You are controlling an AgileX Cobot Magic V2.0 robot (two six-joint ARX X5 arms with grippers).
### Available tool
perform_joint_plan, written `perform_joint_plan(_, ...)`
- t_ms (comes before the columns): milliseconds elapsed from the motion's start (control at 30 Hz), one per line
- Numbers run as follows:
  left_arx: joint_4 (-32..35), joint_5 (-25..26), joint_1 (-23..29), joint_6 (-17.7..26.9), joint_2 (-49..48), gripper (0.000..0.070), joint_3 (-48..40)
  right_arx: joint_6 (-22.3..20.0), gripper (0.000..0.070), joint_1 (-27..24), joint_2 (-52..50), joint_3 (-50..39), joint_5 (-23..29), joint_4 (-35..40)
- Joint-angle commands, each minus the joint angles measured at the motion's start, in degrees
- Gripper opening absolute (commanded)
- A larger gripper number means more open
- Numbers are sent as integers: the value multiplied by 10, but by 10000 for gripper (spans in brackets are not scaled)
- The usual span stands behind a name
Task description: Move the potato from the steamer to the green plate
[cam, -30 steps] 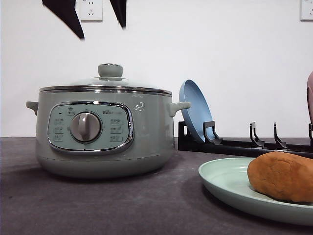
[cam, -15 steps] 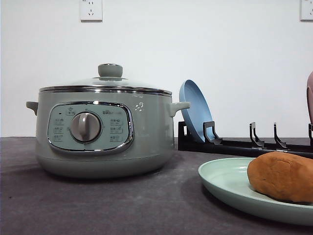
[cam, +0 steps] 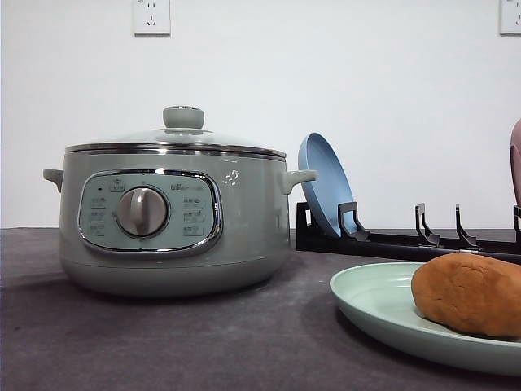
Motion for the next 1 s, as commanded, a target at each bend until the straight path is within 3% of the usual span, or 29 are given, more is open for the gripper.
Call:
perform_joint_plan(0,0,1,-4,-17,-11,700,2,-6,683,3,-7,-18,1,15)
perform_joint_plan(267,-13,1,-4,-27,-53,700,2,26,683,3,-52,-127,-9,81)
perform_joint_plan(700,-13,1,-4,-49,-55,700,2,35,683,3,-52,-133,-31,102)
perform_joint_plan(733,-13,1,-4,-49,-55,552,2,35,676,3,-52,-133,-31,101)
perform_joint_plan(767,-15,1,-4,-48,-55,340,2,37,614,3,-52,-133,-31,100)
perform_joint_plan(800,-17,1,-4,-48,-55,72,2,39,485,3,-52,-133,-31,98)
perform_joint_plan(833,-20,1,-4,-48,-55,44,2,39,263,3,-52,-133,-31,95)
perform_joint_plan(867,-22,1,-4,-48,-55,38,2,39,97,3,-52,-133,-30,93)
perform_joint_plan(900,-23,1,-4,-48,-55,24,2,39,10,3,-52,-133,-30,93)
perform_joint_plan(967,-25,1,-4,-49,-55,25,2,39,9,3,-52,-133,-31,95)
